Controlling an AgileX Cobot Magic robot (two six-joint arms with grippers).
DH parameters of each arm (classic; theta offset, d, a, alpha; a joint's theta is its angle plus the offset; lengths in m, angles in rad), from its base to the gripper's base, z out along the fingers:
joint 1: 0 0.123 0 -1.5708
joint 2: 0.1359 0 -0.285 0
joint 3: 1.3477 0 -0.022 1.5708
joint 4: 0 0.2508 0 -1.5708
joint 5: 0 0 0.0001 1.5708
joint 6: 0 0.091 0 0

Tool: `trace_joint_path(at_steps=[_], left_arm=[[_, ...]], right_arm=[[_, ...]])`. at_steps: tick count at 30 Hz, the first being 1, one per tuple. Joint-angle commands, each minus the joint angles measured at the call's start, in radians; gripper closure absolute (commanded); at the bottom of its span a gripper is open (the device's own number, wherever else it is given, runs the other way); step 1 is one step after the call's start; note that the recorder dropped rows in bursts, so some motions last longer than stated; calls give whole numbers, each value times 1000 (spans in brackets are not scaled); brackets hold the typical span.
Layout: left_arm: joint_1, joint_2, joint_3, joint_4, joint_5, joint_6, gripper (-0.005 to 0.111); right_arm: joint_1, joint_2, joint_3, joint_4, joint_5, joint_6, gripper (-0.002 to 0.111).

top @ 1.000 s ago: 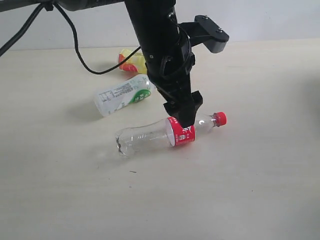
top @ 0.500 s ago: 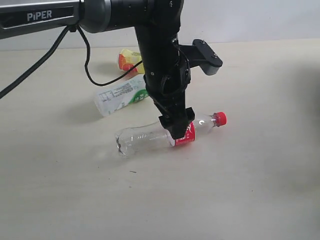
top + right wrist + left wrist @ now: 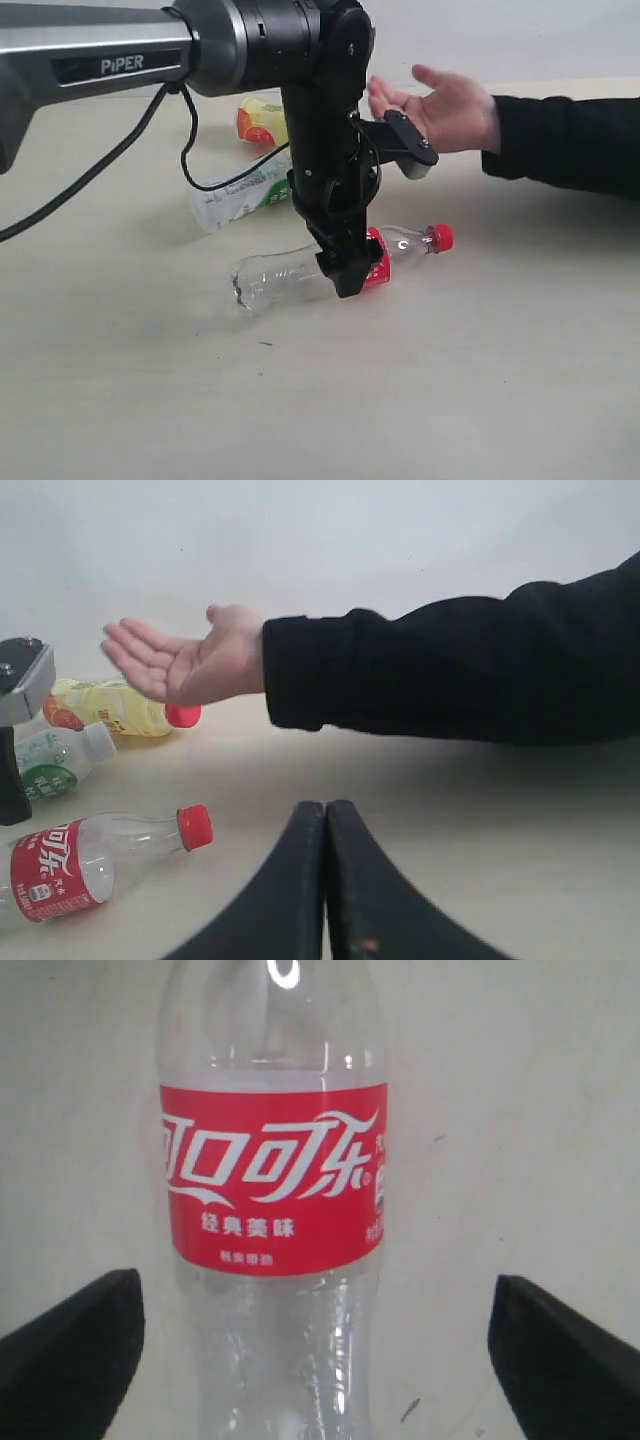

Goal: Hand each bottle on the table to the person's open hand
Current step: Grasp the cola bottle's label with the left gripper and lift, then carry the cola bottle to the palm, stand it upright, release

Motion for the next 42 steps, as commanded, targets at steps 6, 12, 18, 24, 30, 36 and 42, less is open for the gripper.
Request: trace_joint_path(at_steps=[6,12,18,24,30,36,42], left_arm=[[-4,51,2,91,-39,-82,18],[-4,88,2,94,-39,-82,18],[-4,99,2,94,-41,-85,31],[-4,99,2,94,2,-90,106],[-25,39,0,88,12,-147,106],[-107,-63,0,60,12,-212,106],[-130,-137,-15,64,-62,-442,106]], right_arm=[[-5,-4,5,0,-8,-1,108],[-5,-4,5,0,-8,-1,108],[-5,-4,5,0,-8,-1,108],[-5,-4,5,0,-8,-1,108],[-5,-4,5,0,-8,-1,108],[-5,-4,5,0,-8,-1,108],[-5,-4,5,0,-8,-1,108]])
